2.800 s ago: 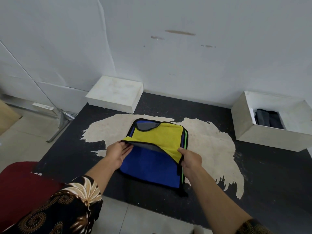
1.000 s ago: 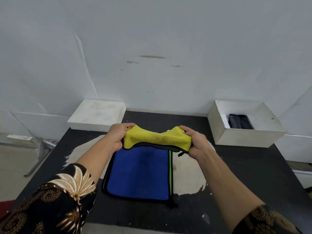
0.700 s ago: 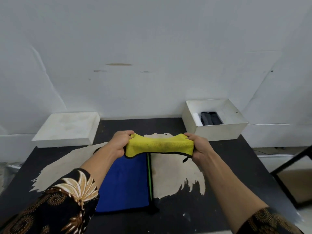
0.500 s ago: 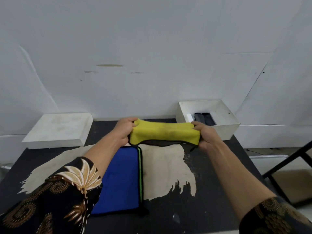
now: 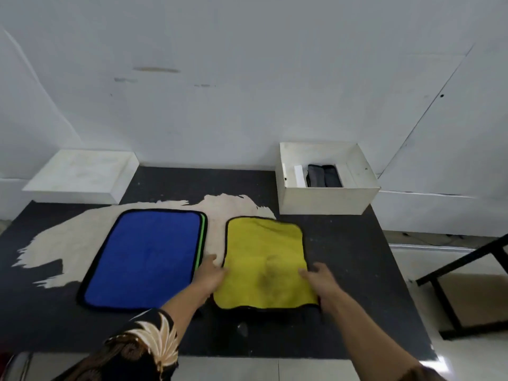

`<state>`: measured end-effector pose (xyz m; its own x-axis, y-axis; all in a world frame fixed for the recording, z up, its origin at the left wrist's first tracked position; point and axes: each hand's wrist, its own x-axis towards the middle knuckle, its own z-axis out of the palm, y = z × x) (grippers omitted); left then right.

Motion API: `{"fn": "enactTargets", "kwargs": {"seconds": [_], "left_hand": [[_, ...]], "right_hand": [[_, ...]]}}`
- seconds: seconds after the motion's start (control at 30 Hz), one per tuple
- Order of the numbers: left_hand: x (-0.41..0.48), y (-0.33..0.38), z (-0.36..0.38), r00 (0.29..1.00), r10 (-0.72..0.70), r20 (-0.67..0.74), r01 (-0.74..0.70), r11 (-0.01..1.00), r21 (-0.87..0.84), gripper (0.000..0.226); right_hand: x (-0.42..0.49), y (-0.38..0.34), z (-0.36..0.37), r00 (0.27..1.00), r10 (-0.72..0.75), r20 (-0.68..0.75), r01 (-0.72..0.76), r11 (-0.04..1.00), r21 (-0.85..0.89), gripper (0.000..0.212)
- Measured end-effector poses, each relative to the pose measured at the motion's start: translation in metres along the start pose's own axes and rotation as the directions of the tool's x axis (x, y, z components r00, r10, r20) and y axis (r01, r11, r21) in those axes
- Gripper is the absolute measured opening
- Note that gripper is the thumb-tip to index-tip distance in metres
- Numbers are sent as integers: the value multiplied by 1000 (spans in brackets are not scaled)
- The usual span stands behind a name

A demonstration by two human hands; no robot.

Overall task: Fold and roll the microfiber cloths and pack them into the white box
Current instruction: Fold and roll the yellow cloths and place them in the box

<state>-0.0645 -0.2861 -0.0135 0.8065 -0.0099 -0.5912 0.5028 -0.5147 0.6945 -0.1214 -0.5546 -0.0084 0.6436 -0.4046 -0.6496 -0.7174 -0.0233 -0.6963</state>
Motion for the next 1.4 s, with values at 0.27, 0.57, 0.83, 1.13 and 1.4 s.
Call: {"fn": "enactTargets", "kwargs": {"seconds": [0.27,0.57,0.83,1.13,1.4], "left_hand": [[-5,-40,34,993,-92,-76,103,982,157,65],[-17,-66,40,998,-43,-34,50,965,258,40],[-28,-64,45,995,24,-97,3,965,263,54],[-31,-68,43,1000,5,-13,-1,958,288,43],[-37,-83,44,978,190,-83,-123,855,505,24]], "right_hand": [[18,34,4,993,-116,19,108,832,-545,42],[21,55,-25,979,-200,47,190,797,-574,22],[16,70,-29,974,-227,29,196,765,-614,19],[17,71,-27,962,-230,150,262,606,-751,23],[12,76,-22,954,-274,120,248,503,-828,18]]}}
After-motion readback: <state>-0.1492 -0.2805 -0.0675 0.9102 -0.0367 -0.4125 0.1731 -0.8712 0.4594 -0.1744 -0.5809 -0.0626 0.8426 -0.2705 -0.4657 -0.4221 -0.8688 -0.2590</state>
